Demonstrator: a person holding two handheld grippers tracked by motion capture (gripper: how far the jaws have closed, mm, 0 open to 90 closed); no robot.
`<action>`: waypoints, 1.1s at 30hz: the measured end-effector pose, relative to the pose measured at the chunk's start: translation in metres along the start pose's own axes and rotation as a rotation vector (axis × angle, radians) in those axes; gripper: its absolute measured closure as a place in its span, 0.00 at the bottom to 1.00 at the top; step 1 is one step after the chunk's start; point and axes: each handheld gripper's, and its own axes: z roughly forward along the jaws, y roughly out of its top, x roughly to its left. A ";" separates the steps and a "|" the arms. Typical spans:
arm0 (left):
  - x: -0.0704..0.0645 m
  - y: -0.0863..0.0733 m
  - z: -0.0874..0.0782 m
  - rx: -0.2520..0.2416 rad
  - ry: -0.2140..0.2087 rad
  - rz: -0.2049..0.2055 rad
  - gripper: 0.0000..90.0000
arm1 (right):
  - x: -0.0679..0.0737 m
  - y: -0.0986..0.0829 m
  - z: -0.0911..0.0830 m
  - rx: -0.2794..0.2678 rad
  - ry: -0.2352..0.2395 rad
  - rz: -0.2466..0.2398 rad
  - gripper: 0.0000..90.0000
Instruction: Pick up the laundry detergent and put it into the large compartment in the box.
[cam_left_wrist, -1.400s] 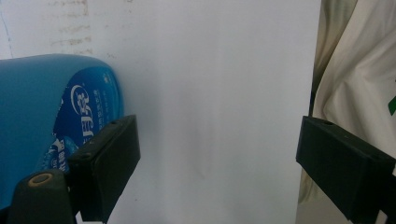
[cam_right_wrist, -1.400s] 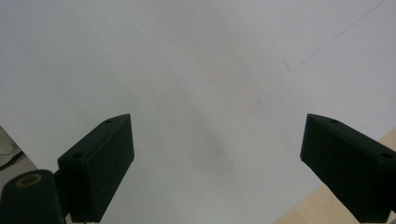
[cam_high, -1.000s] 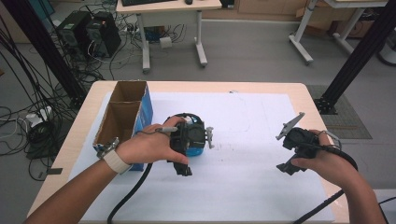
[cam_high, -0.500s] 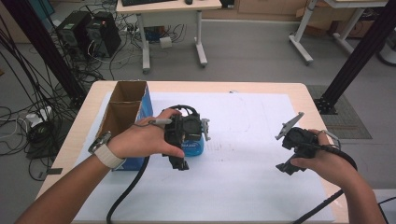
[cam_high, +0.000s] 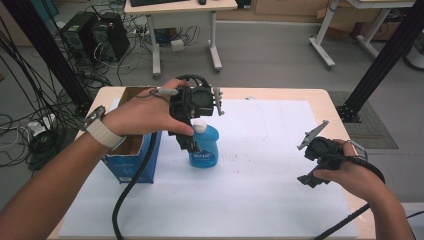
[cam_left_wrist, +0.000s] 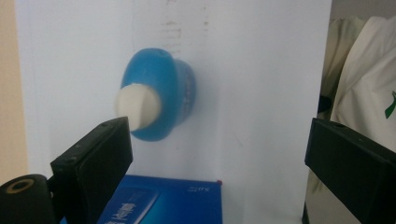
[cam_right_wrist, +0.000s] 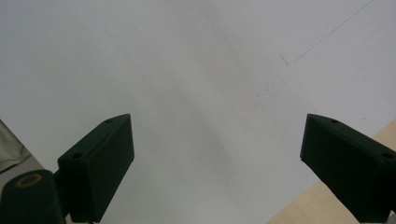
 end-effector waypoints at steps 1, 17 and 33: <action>0.003 0.000 -0.001 -0.003 -0.003 -0.001 0.08 | -0.001 -0.001 0.000 -0.002 0.001 0.001 0.11; 0.045 0.029 0.017 0.053 -0.011 0.050 0.09 | 0.002 -0.011 -0.005 -0.019 -0.005 0.008 0.11; 0.062 0.035 0.069 0.103 -0.040 0.032 0.11 | 0.001 -0.016 -0.003 -0.025 0.002 0.017 0.11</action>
